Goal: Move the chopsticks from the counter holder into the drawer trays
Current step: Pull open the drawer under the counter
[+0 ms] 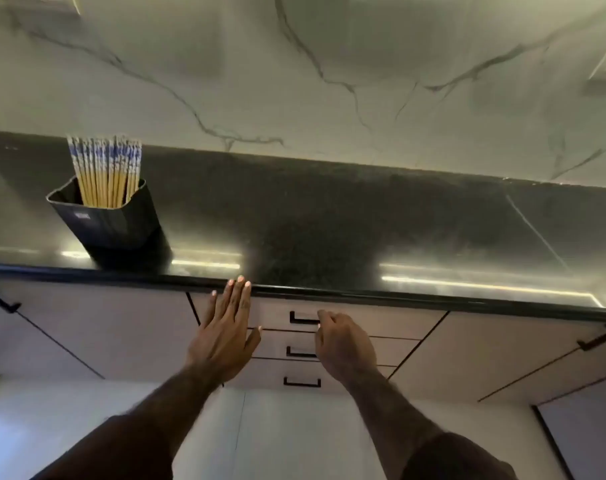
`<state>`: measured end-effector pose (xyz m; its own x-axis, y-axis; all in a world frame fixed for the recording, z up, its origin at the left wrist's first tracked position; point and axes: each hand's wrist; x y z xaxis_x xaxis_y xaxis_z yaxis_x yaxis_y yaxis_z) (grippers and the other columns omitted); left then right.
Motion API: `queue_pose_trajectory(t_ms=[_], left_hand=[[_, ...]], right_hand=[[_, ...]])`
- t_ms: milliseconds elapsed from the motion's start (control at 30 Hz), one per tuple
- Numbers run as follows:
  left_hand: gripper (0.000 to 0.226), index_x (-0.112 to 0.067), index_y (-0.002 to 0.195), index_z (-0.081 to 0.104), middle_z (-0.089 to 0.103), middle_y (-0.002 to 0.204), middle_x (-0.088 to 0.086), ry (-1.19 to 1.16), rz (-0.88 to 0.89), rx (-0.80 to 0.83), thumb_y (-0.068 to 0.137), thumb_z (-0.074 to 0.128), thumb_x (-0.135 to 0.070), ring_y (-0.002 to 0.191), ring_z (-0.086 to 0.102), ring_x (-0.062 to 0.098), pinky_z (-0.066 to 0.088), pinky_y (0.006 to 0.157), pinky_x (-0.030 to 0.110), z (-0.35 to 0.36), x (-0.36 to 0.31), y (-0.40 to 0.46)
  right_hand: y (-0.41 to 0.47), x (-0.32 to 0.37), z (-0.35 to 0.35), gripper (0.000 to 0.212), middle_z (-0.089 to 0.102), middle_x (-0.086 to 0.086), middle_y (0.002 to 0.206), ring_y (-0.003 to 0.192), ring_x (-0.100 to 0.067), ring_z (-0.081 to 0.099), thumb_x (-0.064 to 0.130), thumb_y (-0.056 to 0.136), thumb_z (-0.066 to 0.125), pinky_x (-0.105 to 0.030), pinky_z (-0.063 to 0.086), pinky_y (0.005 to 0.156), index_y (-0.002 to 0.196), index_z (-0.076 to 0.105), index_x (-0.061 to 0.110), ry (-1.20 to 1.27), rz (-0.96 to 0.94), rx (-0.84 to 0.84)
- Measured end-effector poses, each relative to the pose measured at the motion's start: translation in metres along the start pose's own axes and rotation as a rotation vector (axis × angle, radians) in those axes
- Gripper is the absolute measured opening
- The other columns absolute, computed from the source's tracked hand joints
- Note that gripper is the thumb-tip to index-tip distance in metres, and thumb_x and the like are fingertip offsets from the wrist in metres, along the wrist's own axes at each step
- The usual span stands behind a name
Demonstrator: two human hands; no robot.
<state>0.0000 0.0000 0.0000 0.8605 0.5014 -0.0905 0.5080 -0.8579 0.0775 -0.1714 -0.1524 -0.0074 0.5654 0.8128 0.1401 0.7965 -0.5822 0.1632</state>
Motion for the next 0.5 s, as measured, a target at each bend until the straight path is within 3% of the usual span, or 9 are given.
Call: queue_pose_trajectory(t_ms=[100, 200, 367, 500], left_hand=[[0.078, -0.009, 0.148, -0.016, -0.02, 0.157, 0.013, -0.01, -0.015, 0.028, 0.098, 0.025, -0.052, 0.147, -0.015, 0.028, -0.007, 0.119, 0.044, 0.019, 0.0, -0.004], [0.077, -0.009, 0.148, -0.013, -0.017, 0.157, 0.013, -0.038, -0.004, 0.031, 0.098, 0.028, -0.051, 0.148, -0.011, 0.029, -0.005, 0.12, 0.045, 0.034, -0.001, -0.006], [0.076, -0.009, 0.149, -0.012, -0.016, 0.157, 0.014, -0.021, -0.013, 0.063, 0.092, 0.006, -0.056, 0.147, -0.011, 0.03, -0.001, 0.121, 0.047, 0.051, 0.009, -0.001], [0.074, -0.009, 0.149, -0.013, -0.014, 0.158, 0.013, -0.01, -0.027, 0.085, 0.096, 0.014, -0.054, 0.147, -0.01, 0.03, -0.004, 0.119, 0.046, 0.075, 0.02, -0.007]], right_hand=[[0.005, -0.005, 0.022, 0.032, 0.066, -0.01, 0.116, 0.101, -0.023, 0.063, 0.025, 0.095, 0.051, -0.034, 0.055, 0.087, 0.123, 0.056, 0.011, 0.023, 0.062, 0.118], [0.012, -0.007, 0.038, 0.042, 0.057, -0.009, 0.134, 0.121, -0.023, 0.055, 0.028, 0.097, 0.047, -0.036, 0.045, 0.105, 0.136, 0.047, 0.012, 0.071, 0.14, 0.226], [0.031, -0.011, 0.06, 0.033, 0.063, -0.008, 0.117, 0.103, -0.022, 0.059, 0.027, 0.097, 0.045, -0.033, 0.051, 0.091, 0.126, 0.052, 0.013, 0.095, 0.198, 0.256], [0.044, -0.015, 0.081, 0.039, 0.06, -0.008, 0.123, 0.113, -0.025, 0.056, 0.026, 0.097, 0.045, -0.037, 0.05, 0.098, 0.134, 0.048, 0.014, 0.099, 0.252, 0.337]])
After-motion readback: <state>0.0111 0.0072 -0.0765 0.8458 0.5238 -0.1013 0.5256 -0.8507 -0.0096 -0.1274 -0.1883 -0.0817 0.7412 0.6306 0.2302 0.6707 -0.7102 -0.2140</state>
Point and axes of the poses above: each hand's wrist, its own y-axis towards the middle knuckle, its own z-axis out of the palm, x = y × z
